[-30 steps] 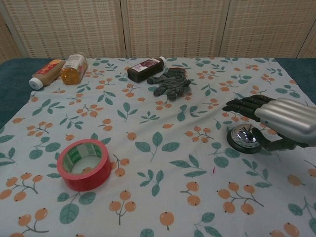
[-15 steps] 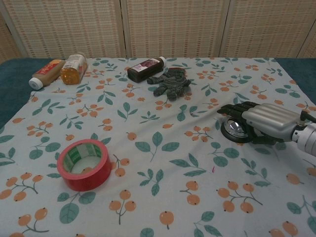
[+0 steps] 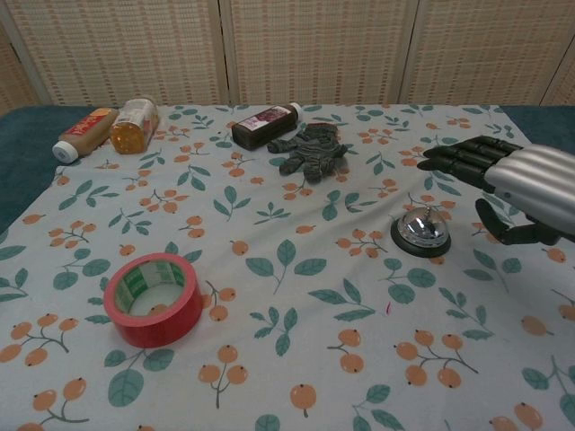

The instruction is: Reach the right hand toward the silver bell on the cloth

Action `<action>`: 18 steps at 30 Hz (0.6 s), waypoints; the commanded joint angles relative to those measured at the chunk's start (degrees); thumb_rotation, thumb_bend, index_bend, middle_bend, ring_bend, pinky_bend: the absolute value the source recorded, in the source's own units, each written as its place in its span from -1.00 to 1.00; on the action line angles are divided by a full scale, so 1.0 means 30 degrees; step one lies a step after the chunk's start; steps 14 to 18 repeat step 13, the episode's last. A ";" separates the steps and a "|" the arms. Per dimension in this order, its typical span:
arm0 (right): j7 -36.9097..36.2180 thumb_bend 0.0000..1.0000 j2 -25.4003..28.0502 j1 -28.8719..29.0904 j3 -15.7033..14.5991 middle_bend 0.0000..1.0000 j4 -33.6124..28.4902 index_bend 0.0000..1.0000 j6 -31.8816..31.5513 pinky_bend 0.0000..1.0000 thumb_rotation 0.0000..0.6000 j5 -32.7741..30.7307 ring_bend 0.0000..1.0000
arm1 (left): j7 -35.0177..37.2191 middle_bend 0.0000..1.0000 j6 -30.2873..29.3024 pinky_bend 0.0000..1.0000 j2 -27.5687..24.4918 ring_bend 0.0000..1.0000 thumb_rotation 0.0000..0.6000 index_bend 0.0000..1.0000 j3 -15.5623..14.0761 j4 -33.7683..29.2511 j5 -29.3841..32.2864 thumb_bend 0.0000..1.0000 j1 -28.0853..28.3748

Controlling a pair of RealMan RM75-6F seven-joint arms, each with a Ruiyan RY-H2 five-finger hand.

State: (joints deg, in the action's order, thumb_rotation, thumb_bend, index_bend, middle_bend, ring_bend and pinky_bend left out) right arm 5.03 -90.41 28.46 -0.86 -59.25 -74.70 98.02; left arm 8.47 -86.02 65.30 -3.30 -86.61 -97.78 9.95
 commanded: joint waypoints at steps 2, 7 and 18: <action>0.2558 0.60 0.2577 -0.1687 -0.0504 -1.00 -0.3011 -1.00 -0.1751 -1.00 1.00 -0.0066 -1.00 | -0.0023 0.11 -0.0022 0.45 -0.0010 0.02 1.00 -0.10 0.0002 -0.0036 0.0004 0.12 -0.0016; 0.5014 0.59 0.5373 -0.5591 -0.0796 -1.00 -0.5726 -1.00 -0.3778 -1.00 1.00 -0.3434 -1.00 | -0.0143 0.11 0.0002 0.45 0.0046 0.02 1.00 -0.10 0.0045 -0.0037 0.0098 0.11 -0.0036; 0.6433 0.51 0.6877 -0.6570 -0.0030 -1.00 -0.9357 -1.00 -0.3279 -1.00 1.00 -0.6182 -1.00 | -0.0566 0.11 0.0111 0.45 0.0160 0.02 1.00 -0.10 0.0011 -0.0058 -0.0032 0.11 0.0017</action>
